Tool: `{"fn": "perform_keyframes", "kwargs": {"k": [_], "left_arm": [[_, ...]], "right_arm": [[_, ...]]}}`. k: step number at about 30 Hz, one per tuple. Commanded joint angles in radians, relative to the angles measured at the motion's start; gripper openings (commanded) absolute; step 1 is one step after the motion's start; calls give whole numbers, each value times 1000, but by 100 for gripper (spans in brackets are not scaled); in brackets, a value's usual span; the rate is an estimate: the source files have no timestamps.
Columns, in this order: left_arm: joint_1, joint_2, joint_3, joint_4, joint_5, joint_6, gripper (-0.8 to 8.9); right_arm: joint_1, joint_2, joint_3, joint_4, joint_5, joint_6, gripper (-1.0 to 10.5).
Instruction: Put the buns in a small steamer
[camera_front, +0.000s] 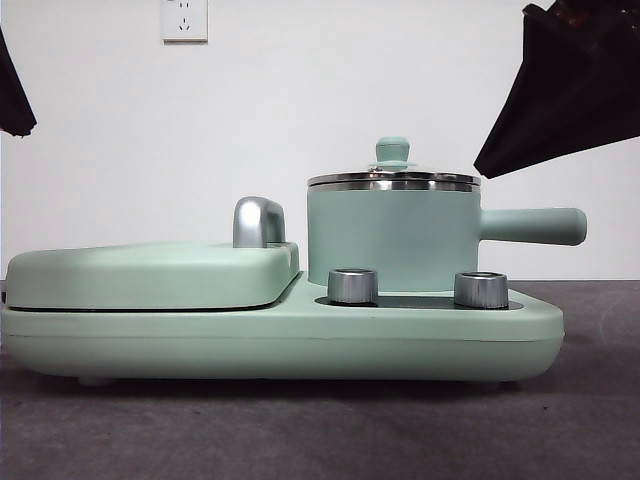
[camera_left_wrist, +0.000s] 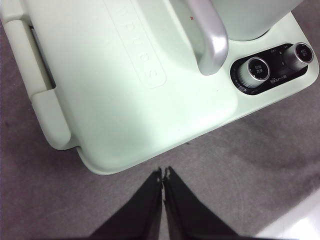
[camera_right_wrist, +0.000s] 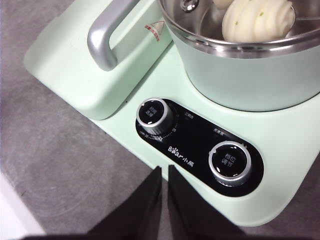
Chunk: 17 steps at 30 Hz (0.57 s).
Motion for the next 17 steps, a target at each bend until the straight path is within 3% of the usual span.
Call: {"fn": "perform_keyframes", "kwargs": {"k": [1,4,7,11,14,17], "left_arm": [[-3,4,7,8,-2,0,7],[-3,-6,7,9,-2,2,7],[23,-44,-6,26,-40,66,7],[119,-197,-189,298,-39,137,7],[214,-363,-374,510,-39,123,7],[302,-531,-536,629,-42,116,7]], "right_arm": [[6,4,18,11,-2,-8,19],[6,4,18,11,-2,-8,19],[6,4,18,11,-2,-8,19],[6,4,18,11,-2,-8,19],[6,4,18,11,-2,-8,19],[6,4,18,11,-2,-8,19]]}}
